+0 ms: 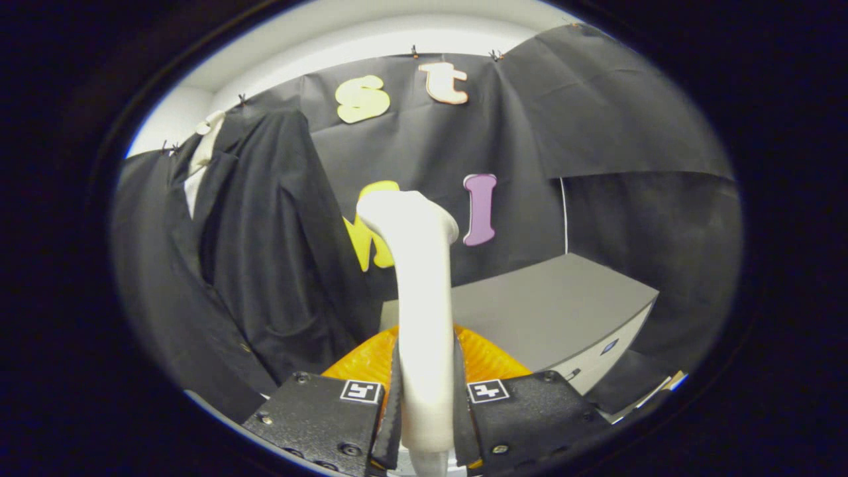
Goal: Iron the clothes twice with a garment steamer, once on the left side and once on the right side.
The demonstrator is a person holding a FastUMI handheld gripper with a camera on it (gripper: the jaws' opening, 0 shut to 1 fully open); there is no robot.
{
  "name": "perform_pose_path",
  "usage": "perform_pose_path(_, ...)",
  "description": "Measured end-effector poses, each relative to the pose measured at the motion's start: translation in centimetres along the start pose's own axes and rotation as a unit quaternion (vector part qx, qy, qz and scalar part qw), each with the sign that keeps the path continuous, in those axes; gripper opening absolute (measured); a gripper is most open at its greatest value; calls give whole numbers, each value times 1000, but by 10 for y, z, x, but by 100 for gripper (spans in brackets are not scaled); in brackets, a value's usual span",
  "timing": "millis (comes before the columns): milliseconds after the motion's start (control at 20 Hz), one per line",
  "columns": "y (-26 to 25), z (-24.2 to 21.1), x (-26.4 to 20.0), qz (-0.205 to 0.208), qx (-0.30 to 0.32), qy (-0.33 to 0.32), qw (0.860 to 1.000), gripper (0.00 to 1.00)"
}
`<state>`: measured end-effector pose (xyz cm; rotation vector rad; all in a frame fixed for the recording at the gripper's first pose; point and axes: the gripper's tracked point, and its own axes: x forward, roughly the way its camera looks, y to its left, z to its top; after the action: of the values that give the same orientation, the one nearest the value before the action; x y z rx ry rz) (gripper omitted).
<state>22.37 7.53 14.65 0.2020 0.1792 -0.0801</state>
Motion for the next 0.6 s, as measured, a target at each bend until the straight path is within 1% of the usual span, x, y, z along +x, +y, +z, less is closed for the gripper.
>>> perform_pose_path(50,3,0,-8,-7,-4,-1,1000,34)
perform_pose_path(300,40,15,-44,-8,6,-46,999,34)
perform_pose_path(450,70,42,-56,-2,-9,-91,996,34)
perform_pose_path(600,103,77,-56,3,-28,-149,988,34)
